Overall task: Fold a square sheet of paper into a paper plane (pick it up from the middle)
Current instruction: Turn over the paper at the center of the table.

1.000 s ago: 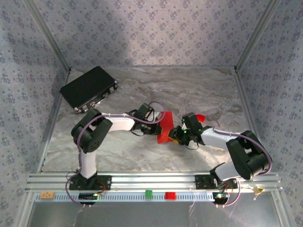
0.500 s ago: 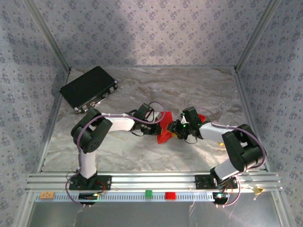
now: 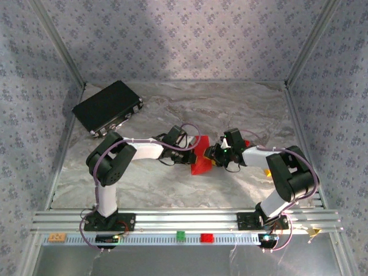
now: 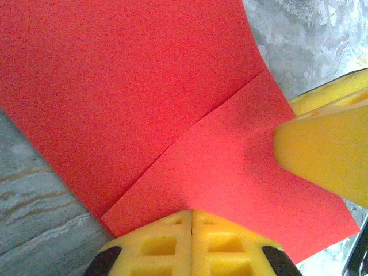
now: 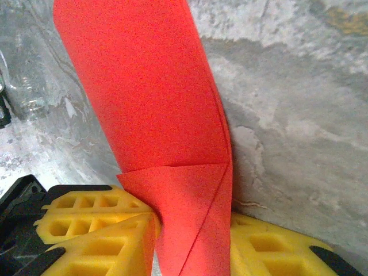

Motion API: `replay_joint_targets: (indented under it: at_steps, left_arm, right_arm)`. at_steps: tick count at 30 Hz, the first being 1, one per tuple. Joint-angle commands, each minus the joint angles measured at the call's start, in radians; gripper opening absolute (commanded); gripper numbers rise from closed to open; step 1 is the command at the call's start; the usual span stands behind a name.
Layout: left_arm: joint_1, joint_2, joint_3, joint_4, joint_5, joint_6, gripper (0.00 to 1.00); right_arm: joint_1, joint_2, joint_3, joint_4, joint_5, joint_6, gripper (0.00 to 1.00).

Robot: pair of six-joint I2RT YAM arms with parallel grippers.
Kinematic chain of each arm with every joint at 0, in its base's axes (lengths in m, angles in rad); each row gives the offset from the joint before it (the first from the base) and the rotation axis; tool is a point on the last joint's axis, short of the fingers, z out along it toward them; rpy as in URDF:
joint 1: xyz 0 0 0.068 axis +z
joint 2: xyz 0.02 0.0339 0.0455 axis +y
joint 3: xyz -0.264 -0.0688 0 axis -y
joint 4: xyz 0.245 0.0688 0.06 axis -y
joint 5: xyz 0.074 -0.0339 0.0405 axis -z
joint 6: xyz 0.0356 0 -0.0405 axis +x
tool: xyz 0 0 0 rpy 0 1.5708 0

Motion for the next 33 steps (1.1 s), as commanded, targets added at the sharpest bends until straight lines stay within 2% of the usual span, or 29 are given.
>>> replay_joint_targets:
  at_steps: [1, 10, 20, 25, 30, 33]
  left_arm:
    - [0.004, -0.010, -0.020, -0.059, -0.013, 0.003, 0.00]
    - [0.006, -0.023, -0.020, -0.065, -0.013, 0.004, 0.00]
    - [0.006, -0.027, -0.019, -0.066, -0.010, 0.004, 0.00]
    - [0.006, -0.031, -0.018, -0.066, -0.010, 0.004, 0.01]
    - [0.008, -0.055, -0.022, -0.068, -0.010, 0.005, 0.05]
    - [0.008, -0.085, -0.024, -0.066, -0.015, 0.004, 0.13]
  right_arm:
    - [-0.005, 0.022, 0.010, 0.034, -0.028, -0.016, 0.34]
    - [-0.029, 0.037, -0.015, 0.085, -0.044, -0.012, 0.24]
    - [-0.040, 0.065, -0.024, 0.127, -0.059, -0.014, 0.21]
    - [-0.045, 0.069, -0.031, 0.143, -0.066, -0.014, 0.17]
    - [-0.051, 0.056, -0.040, 0.157, -0.074, -0.014, 0.11]
    - [-0.054, 0.036, -0.044, 0.156, -0.076, -0.018, 0.09]
